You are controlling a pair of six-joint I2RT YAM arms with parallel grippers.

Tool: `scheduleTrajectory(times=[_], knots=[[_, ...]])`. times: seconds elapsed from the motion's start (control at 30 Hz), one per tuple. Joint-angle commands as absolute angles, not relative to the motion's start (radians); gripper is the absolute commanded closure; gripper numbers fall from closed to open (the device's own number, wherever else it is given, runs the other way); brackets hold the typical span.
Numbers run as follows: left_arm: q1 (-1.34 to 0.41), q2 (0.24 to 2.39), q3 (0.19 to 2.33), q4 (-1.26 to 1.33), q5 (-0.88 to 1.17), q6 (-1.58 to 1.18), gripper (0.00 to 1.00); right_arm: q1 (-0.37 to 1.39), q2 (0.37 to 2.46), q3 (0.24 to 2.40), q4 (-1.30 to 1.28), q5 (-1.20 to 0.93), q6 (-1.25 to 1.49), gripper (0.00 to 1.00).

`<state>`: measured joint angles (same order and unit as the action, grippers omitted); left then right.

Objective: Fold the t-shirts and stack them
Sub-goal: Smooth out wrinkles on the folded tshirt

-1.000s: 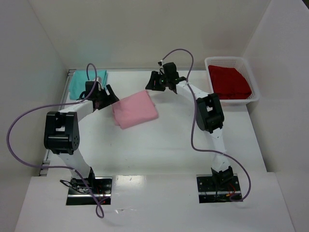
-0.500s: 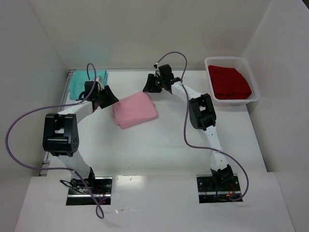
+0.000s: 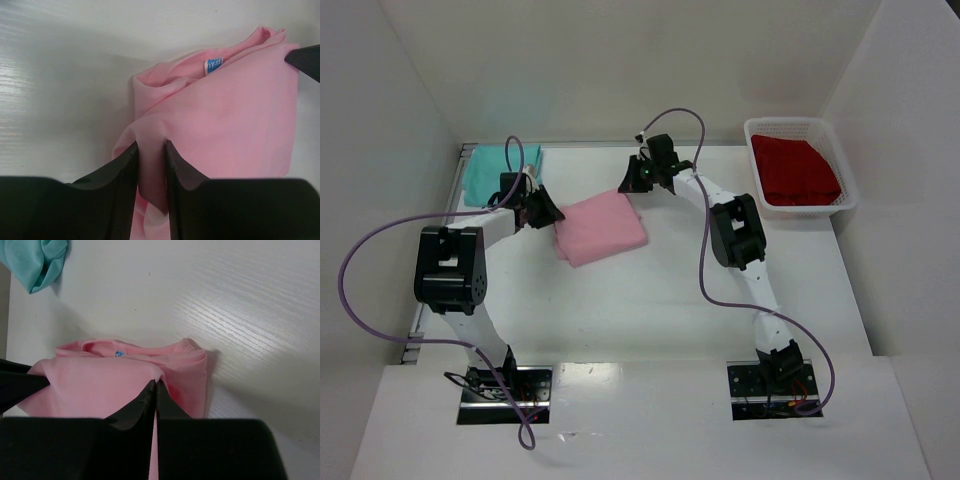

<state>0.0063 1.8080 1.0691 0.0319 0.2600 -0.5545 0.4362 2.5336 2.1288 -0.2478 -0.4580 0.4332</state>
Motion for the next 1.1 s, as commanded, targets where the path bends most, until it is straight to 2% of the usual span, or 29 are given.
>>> scheduleTrajectory(times=[0.0,0.23,0.73,0.77,0.8,0.9,0.93,1.07], knots=[[0.024,1.825,1.114,0.081,0.268,-0.552,0.66,0.446,2.562,2.184,-0.258,-0.446,0.434,0.98],[0.057,1.836,1.126,0.081,0.259,-0.552,0.67,0.446,2.500,2.108,-0.247,-0.368,0.393,1.00],[0.067,1.896,1.201,0.044,0.240,-0.483,0.46,0.417,2.444,2.040,-0.193,-0.338,0.402,1.00],[0.067,1.896,1.201,0.035,0.239,-0.483,0.44,0.417,2.435,2.040,-0.193,-0.337,0.402,1.00],[0.067,1.896,1.201,0.026,0.226,-0.483,0.35,0.417,2.425,2.040,-0.193,-0.324,0.393,1.00],[0.077,1.876,1.210,0.017,0.207,-0.465,0.21,0.407,2.402,2.026,-0.193,-0.313,0.393,1.00],[0.086,1.876,1.210,0.017,0.207,-0.465,0.12,0.396,2.402,2.013,-0.193,-0.313,0.393,1.00],[0.086,1.810,1.201,0.006,0.198,-0.465,0.01,0.396,2.347,1.974,-0.193,-0.293,0.393,1.00]])
